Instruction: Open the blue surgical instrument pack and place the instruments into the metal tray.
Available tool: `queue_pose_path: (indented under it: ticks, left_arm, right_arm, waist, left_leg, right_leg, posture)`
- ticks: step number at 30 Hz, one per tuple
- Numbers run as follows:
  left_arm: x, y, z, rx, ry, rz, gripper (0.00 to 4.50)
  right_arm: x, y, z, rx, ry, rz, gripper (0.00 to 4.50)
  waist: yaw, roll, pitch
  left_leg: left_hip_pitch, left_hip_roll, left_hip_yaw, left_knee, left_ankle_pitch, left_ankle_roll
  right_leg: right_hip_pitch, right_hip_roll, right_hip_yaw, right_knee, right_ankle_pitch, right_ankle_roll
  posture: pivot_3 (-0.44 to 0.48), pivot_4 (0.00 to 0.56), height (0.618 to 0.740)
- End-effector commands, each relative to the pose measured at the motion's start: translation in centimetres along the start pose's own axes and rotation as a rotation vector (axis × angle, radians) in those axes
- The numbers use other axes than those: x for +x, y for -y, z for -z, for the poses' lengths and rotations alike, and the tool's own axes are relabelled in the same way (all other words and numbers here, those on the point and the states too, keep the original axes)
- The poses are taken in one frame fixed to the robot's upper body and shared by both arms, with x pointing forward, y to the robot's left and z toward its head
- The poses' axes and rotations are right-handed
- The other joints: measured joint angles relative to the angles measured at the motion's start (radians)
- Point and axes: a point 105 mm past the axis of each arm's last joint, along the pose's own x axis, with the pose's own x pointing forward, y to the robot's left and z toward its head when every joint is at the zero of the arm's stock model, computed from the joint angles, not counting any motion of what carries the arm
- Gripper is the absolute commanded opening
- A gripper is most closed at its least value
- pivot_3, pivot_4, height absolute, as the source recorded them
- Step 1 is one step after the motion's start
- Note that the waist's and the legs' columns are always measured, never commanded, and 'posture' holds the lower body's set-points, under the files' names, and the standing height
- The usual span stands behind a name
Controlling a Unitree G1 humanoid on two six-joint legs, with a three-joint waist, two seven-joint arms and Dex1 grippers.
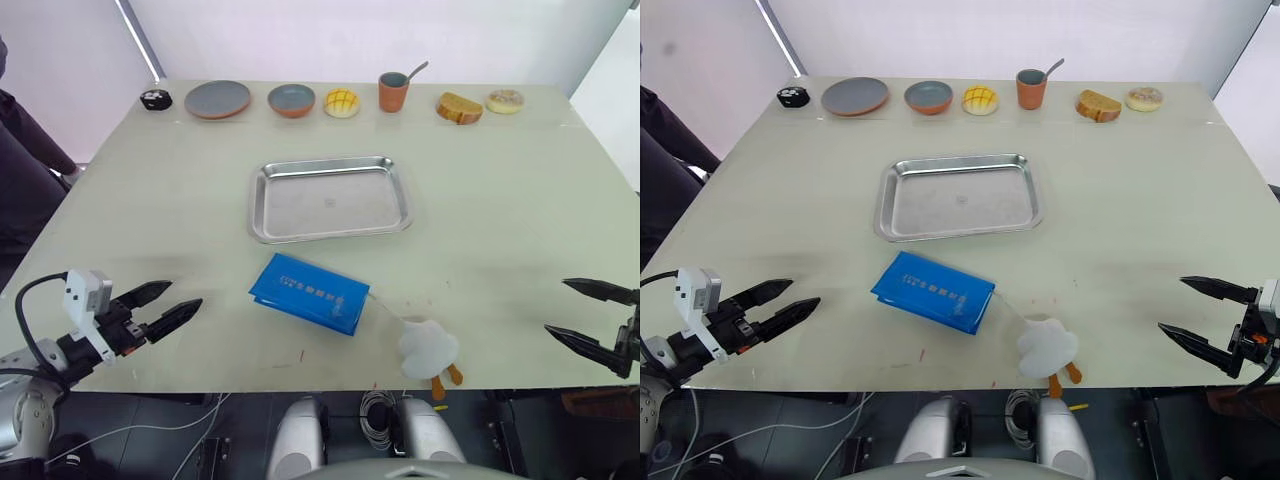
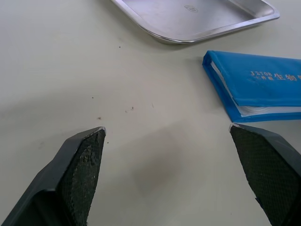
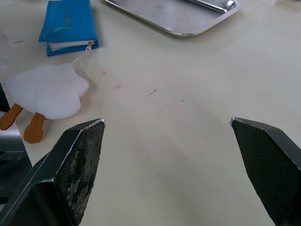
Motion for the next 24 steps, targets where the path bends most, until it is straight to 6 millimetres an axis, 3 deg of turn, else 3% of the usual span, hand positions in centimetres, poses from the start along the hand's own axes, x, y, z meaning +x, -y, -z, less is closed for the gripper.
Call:
queue_pose_path:
  ticks: [1, 4, 8, 11, 13, 16, 21, 22, 24]
  left_arm:
    - [0.8, 0.3, -1.1, 0.054, 0.016, 0.028, 4.49]
    - [2.5, 0.9, -3.0, 0.08, 0.082, 0.091, 4.49]
    - [3.4, 1.1, -3.8, 0.092, 0.049, 0.127, 4.49]
    - [4.7, 1.1, -4.9, 0.107, 0.015, 0.177, 4.49]
    - [5.4, 1.2, -5.2, 0.112, -0.016, 0.23, 4.5]
    - [5.7, 1.3, -5.1, 0.129, -0.064, 0.297, 3.6]
    - [6.2, 0.5, -4.6, 0.169, -0.151, 0.332, 1.53]
    - [6.3, 0.3, -4.5, 0.176, -0.17, 0.337, 1.03]
    - [6.7, -0.1, -4.4, 0.182, -0.194, 0.337, 0.11]
  right_arm:
    - [1.3, -0.5, -1.5, -0.036, 0.036, 0.005, 4.5]
    - [4.1, -1.6, -3.3, -0.052, 0.076, 0.014, 4.5]
    - [6.2, -2.2, -4.8, -0.11, 0.046, 0.069, 4.5]
    - [8.4, -4.4, -6.3, -0.04, 0.017, -0.07, 4.5]
    - [10.0, -5.7, -6.8, -0.001, -0.016, -0.156, 3.94]
    - [11.4, -7.2, -6.8, 0.005, -0.086, -0.239, 2.53]
    - [13.5, -9.5, -6.1, -0.023, -0.183, -0.349, 0.35]
    - [13.9, -10.2, -5.8, -0.021, -0.208, -0.386, 0.0]
    - [14.8, -11.0, -5.0, -0.046, -0.266, -0.436, 0.0]
  waist:
    - [0.0, 0.0, 0.0]
    - [0.002, 0.0, 0.0]
    - [-0.003, 0.0, 0.0]
    - [-0.002, 0.0, 0.0]
    - [-0.002, 0.0, 0.0]
    - [-0.001, 0.0, 0.0]
    - [-0.001, -0.001, 0.0]
    - [-0.001, -0.001, 0.0]
    - [-0.001, -0.001, 0.0]
  left_leg:
    - [0.0, 0.0, 0.0, 0.0, 0.0, 0.0]
    - [0.0, 0.0, -0.001, 0.0, 0.0, 0.0]
    - [0.0, 0.0, -0.002, 0.0, 0.0, 0.0]
    - [-0.001, 0.0, -0.002, 0.0, 0.0, -0.001]
    - [0.0, 0.0, -0.001, 0.001, 0.0, -0.001]
    - [-0.001, 0.0, -0.002, 0.0, 0.0, -0.001]
    - [-0.003, 0.0, -0.002, 0.001, 0.0, 0.0]
    - [-0.003, 0.0, -0.002, 0.001, 0.0, 0.0]
    - [-0.003, 0.0, -0.002, 0.001, 0.0, 0.0]
  right_leg:
    - [0.0, 0.0, 0.0, 0.0, 0.0, 0.0]
    - [0.0, 0.0, -0.001, 0.001, 0.0, 0.0]
    - [0.0, 0.0, -0.001, 0.001, 0.0, 0.0]
    - [-0.001, 0.0, 0.0, 0.0, 0.0, 0.0]
    - [0.0, 0.0, -0.001, 0.001, 0.0, 0.0]
    - [0.0, 0.001, -0.002, 0.001, -0.001, -0.001]
    - [-0.002, 0.001, -0.001, 0.001, -0.001, -0.002]
    - [-0.002, 0.001, -0.002, 0.001, -0.001, -0.002]
    - [-0.002, 0.001, -0.002, 0.001, -0.001, -0.002]
  posture:
    - [0.0, 0.15, 0.74]
    - [0.0, 0.15, 0.74]
    - [0.0, 0.15, 0.74]
    - [0.0, 0.15, 0.74]
    - [0.0, 0.15, 0.74]
    - [0.0, 0.15, 0.74]
    - [0.0, 0.15, 0.74]
    - [0.0, 0.15, 0.74]
    - [0.0, 0.15, 0.74]
